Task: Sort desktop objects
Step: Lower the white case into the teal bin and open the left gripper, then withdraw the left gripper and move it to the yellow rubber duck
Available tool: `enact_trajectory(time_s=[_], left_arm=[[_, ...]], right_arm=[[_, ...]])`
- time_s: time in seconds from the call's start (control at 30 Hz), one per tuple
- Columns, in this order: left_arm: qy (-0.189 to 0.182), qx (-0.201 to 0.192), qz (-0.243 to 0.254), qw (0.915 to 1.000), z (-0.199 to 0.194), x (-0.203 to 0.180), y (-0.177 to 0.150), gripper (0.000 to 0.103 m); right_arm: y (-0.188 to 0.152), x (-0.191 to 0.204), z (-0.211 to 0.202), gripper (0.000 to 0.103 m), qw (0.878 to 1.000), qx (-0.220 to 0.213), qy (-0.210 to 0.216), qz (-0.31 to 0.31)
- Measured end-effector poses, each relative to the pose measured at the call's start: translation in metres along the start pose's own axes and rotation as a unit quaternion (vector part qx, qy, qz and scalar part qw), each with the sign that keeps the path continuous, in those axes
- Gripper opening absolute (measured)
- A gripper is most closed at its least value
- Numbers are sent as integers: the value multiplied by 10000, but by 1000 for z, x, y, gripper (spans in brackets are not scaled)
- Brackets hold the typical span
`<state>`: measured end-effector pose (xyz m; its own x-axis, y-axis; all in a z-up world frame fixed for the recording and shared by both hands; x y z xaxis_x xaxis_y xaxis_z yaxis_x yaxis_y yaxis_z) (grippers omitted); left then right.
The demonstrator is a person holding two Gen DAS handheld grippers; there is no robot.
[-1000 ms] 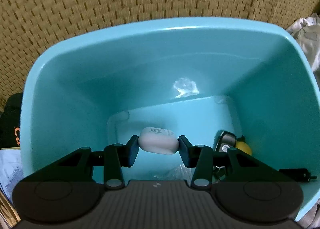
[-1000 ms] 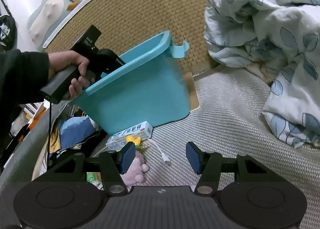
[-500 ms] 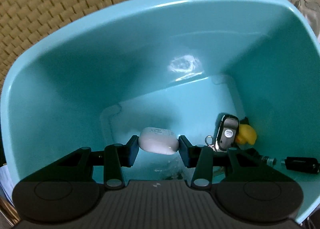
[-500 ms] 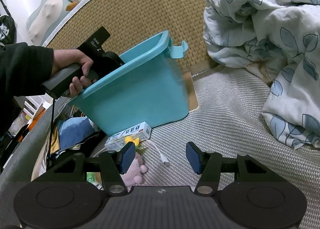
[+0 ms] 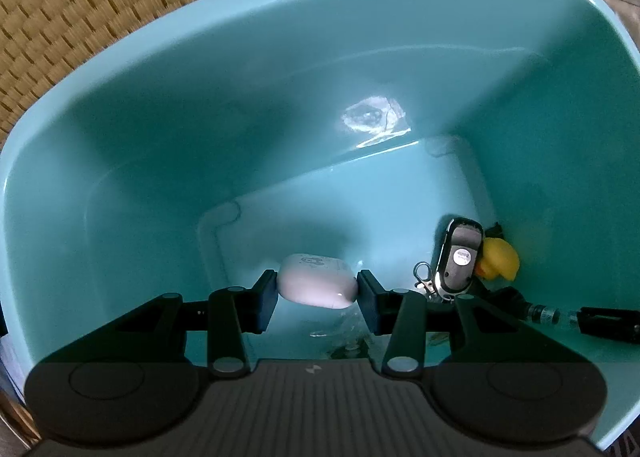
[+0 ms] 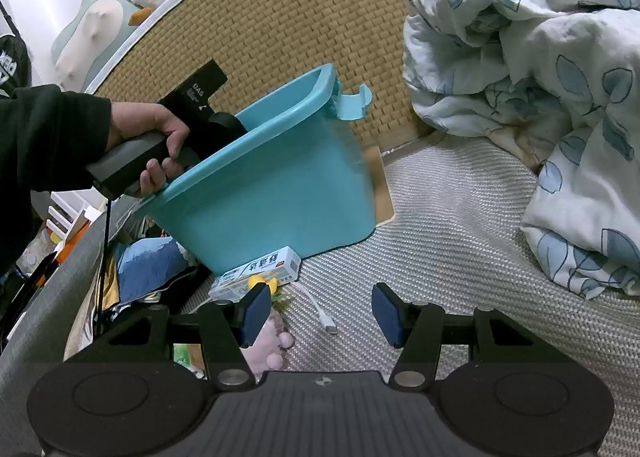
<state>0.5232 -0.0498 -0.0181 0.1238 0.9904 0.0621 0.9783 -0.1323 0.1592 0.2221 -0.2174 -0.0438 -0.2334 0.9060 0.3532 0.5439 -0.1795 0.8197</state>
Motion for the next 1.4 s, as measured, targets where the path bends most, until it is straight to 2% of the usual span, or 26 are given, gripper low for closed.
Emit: enact_trajectory(time_s=[0.67, 0.93, 1.2, 1.3, 1.4], left_arm=[[73, 100, 42, 9999, 12, -3, 2, 48], [120, -91, -70, 9999, 4, 2, 4, 51], [-96, -668, -30, 9977, -39, 0, -3, 51], [-134, -1013, 148, 9947, -65, -5, -13, 51], [-299, -1441, 109, 9891, -94, -4, -23, 51]], right_arm=[[-1, 2, 2, 60, 10000, 53, 45, -30], [-1, 2, 2, 60, 9999, 61, 71, -59], [-3, 3, 3, 60, 9999, 68, 42, -117], [-4, 5, 4, 60, 9998, 106, 50, -158], [-5, 7, 5, 60, 9997, 116, 64, -225]])
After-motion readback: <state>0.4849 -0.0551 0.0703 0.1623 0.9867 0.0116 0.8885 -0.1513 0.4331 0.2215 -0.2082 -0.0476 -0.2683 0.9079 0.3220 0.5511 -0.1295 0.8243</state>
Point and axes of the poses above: each gripper's, at about its wrist camera, not at the fingertips, and z roughly the way its jaws point, x to its left, y to its top, the point moved 5 cm from there along z, roughly the way its jaws point, and after that the axes turned 11 degrees about -z, right-handed, at the moved point
